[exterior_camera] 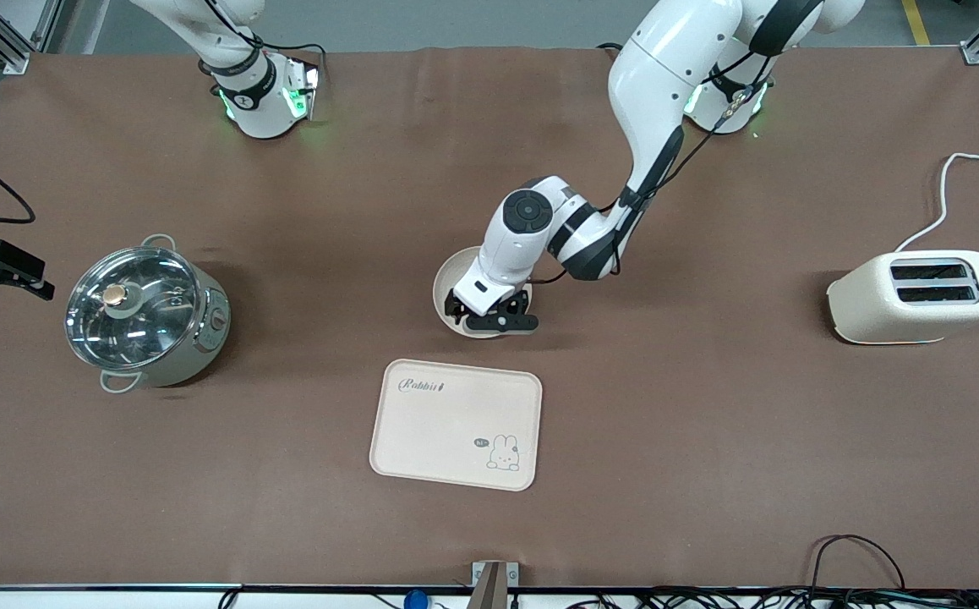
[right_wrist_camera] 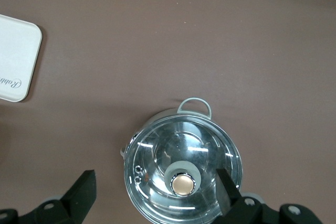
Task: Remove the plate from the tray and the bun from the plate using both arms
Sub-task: 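Grasp the bun on the plate with the left gripper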
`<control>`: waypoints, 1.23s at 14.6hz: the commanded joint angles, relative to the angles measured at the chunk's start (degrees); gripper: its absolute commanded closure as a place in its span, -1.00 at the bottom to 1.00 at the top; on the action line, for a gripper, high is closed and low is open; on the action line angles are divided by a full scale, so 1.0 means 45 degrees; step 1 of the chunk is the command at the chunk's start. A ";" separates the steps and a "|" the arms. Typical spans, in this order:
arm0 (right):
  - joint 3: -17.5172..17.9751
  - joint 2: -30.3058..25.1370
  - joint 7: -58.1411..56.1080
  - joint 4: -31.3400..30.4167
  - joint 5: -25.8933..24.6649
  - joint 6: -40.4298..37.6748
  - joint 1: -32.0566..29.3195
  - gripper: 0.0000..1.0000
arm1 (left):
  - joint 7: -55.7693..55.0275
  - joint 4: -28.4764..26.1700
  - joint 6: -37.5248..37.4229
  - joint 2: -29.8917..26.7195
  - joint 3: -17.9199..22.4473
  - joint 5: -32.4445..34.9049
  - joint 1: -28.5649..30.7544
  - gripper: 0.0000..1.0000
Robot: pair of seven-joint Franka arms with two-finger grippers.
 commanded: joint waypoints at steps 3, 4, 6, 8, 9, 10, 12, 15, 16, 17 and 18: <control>0.0305 0.0071 -0.0092 0.0578 -0.0344 -0.0132 0.0052 -1.00 | -0.0472 0.0170 0.0008 0.0277 0.0220 0.0478 -0.0222 0.20; 0.0305 0.0071 -0.0093 0.0618 -0.0324 -0.0132 0.0052 -1.00 | -0.0492 0.0170 0.0008 0.0296 0.0201 0.0497 -0.0222 0.44; 0.0325 0.0071 -0.0015 0.0618 -0.0324 -0.0132 0.0091 -1.00 | -0.0511 0.0132 -0.0011 0.0277 0.0201 0.0497 -0.0242 0.83; 0.0325 0.0071 0.0024 0.0676 -0.0324 -0.0132 0.0228 -1.00 | -0.0648 0.0131 -0.0108 0.0180 0.0220 0.0536 -0.0184 0.99; 0.0325 0.0071 0.0025 0.0696 -0.0324 -0.0132 0.0228 -1.00 | -0.0648 0.0151 -0.0380 0.0063 0.0201 0.0575 -0.0106 0.99; 0.0325 0.0071 0.0025 0.0696 -0.0324 -0.0132 0.0247 -1.00 | -0.0629 0.0248 -0.1156 -0.0228 0.0201 0.0595 -0.0028 0.99; 0.0325 0.0071 0.0044 0.0696 -0.0324 -0.0132 0.0248 -1.00 | -0.0318 0.0462 -0.3282 -0.1086 0.0240 0.0789 0.0148 0.99; 0.0305 0.0091 0.0024 0.0716 -0.0343 -0.0112 0.0150 -1.00 | 0.2560 0.0484 -0.5824 -0.2492 0.0201 0.0829 0.1685 0.99; 0.0305 0.0091 0.0044 0.0774 -0.0324 -0.0132 0.0150 -1.00 | 0.3889 0.0386 -0.6354 -0.2786 0.0182 0.0829 0.2368 0.98; 0.0286 0.0091 0.0083 0.0832 -0.0343 -0.0209 0.0208 -1.00 | 0.4966 0.0308 -0.6746 -0.2944 0.0162 0.0829 0.2955 0.97; 0.0286 0.0091 0.0180 0.0833 -0.0344 -0.0403 0.0208 -1.00 | 0.5963 0.0172 -0.6788 -0.3042 0.0142 0.0829 0.3638 0.95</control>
